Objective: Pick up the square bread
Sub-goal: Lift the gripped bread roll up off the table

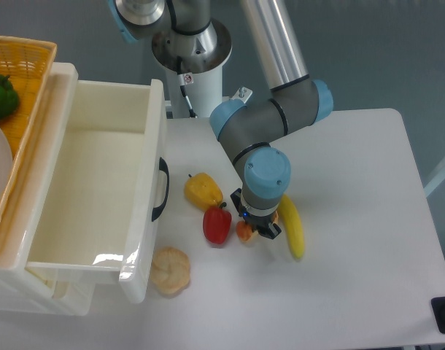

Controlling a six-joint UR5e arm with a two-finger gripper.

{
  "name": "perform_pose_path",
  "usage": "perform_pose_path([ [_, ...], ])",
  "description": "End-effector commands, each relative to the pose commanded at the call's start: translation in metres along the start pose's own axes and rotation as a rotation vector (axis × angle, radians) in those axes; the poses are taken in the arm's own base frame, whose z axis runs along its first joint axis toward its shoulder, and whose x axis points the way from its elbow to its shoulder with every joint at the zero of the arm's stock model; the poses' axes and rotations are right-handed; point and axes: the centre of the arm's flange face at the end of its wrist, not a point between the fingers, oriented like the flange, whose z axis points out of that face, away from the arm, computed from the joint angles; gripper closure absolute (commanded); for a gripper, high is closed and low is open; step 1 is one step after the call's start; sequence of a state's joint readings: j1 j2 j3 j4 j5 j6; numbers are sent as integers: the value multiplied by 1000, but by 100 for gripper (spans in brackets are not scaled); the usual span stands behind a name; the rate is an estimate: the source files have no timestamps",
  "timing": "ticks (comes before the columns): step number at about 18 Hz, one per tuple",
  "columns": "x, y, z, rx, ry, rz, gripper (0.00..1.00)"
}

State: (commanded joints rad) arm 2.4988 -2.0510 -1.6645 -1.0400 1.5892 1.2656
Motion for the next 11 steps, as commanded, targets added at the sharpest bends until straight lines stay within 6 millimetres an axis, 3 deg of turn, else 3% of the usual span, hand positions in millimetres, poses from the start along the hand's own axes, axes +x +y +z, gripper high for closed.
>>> perform_pose_path([
  [3,1,1,-21,10,-19,-37,100],
  [11,-4,47,-111,44,12,-161,100],
])
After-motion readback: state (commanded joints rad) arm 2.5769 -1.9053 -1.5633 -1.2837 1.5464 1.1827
